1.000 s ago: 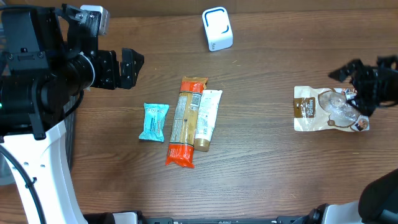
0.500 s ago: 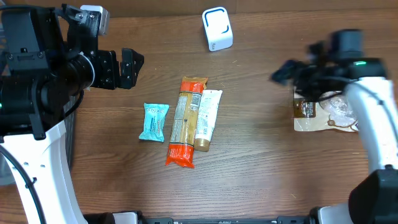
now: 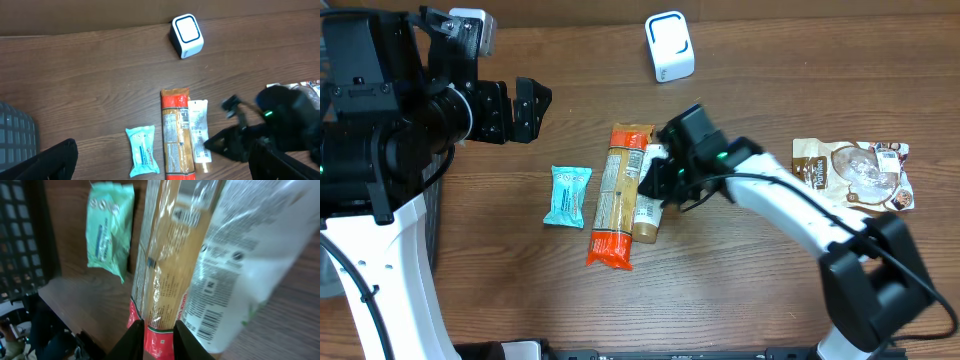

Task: Scan the item barcode
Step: 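Move the right gripper to the white tube and grasp it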

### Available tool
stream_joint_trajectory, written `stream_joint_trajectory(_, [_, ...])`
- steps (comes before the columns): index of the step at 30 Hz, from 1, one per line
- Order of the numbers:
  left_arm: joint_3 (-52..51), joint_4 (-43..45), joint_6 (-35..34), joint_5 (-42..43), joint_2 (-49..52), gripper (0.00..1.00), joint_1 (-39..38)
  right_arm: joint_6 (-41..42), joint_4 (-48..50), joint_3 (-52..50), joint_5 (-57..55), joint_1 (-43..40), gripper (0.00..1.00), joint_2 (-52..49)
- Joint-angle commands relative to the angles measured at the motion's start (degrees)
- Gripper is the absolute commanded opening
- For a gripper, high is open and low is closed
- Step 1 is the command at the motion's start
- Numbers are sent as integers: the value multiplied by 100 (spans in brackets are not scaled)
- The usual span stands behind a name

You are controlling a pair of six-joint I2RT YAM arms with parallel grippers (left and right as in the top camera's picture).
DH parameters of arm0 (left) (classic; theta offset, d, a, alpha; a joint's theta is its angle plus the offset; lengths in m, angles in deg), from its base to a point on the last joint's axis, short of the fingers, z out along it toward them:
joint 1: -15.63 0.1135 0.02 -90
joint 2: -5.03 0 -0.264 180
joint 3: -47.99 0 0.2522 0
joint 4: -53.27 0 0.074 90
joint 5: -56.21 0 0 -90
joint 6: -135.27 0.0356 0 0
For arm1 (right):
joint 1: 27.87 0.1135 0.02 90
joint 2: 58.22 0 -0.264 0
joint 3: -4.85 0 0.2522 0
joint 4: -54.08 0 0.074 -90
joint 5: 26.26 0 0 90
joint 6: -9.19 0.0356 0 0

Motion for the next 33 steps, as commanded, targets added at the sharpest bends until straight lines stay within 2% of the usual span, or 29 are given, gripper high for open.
stream_joint_trajectory(1, [44,7,92,-11,17,100,-11,328,66,-48,-59,262,20,-138])
stream_joint_trajectory(11, [44,7,92,-11,17,100,-11,352,-37,-199,-199,525,20,-232])
stream_joint_trajectory(17, [44,7,92,-11,17,100,-11,518,470,-511,-214,533,20,-304])
stream_joint_trajectory(23, [44,7,92,-11,17,100,-11,496,435,-516,-219,560,21,-518])
stream_joint_trajectory(28, [44,7,92,-11,17,100,-11,459,7,-466,-490,470,21,-525])
stream_joint_trajectory(33, [44,7,92,-11,17,100,-11,96,-964,-155,-824,-87,21,-442])
